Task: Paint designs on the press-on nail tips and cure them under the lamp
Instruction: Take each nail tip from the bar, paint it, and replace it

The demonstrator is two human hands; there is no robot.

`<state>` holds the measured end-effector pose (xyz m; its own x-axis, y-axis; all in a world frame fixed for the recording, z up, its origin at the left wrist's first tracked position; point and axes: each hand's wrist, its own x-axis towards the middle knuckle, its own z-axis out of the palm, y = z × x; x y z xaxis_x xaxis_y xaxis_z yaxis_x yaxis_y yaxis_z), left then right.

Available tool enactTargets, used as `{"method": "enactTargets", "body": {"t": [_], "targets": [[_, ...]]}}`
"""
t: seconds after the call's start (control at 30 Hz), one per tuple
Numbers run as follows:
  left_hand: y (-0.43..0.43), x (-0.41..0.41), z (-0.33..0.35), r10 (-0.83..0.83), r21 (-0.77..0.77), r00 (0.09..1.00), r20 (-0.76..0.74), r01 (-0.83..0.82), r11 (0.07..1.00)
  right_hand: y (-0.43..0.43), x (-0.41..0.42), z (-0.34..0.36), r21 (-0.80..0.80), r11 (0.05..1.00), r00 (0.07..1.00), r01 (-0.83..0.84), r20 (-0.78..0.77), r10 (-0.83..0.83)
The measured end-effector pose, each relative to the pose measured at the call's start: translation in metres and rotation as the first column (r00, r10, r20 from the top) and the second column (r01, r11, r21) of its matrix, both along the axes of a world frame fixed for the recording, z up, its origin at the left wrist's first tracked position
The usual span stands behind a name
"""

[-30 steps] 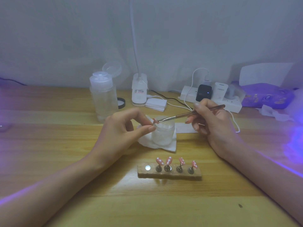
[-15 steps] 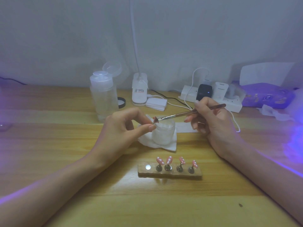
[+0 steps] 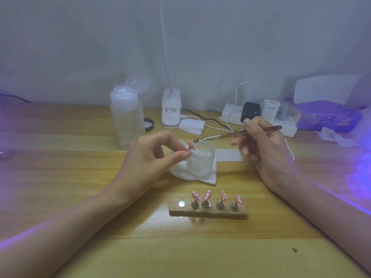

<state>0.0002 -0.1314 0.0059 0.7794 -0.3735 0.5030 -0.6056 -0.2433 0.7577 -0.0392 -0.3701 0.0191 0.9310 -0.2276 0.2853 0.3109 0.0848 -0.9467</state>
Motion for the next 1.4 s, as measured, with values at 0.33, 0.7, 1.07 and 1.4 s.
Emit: {"method": "enactTargets", "body": {"t": [0.33,0.7,1.07,1.4], "targets": [[-0.0005,-0.0002,-0.0001,-0.002,0.009,1.0,0.022,0.002,1.0,0.0009,0.0012,-0.0006,-0.035,0.999,0.998,-0.023,0.054,0.025],[-0.0007,-0.0002,0.0002,-0.017,0.005,1.0,0.007,0.017,1.0,0.004,0.0015,-0.0015,-0.046,0.999,1.0,0.023,-0.018,-0.024],[-0.0008,-0.0033,0.0018,-0.01,0.016,0.999,0.037,0.009,1.0,0.0038,-0.0007,0.0012,-0.007,0.999,0.999,0.038,-0.031,-0.038],[-0.0012,-0.0027,0.0002,0.043,0.042,0.996,0.074,-0.047,0.998,0.0023,0.0019,0.0003,0.029,0.999,1.0,0.025,-0.008,-0.024]]}}
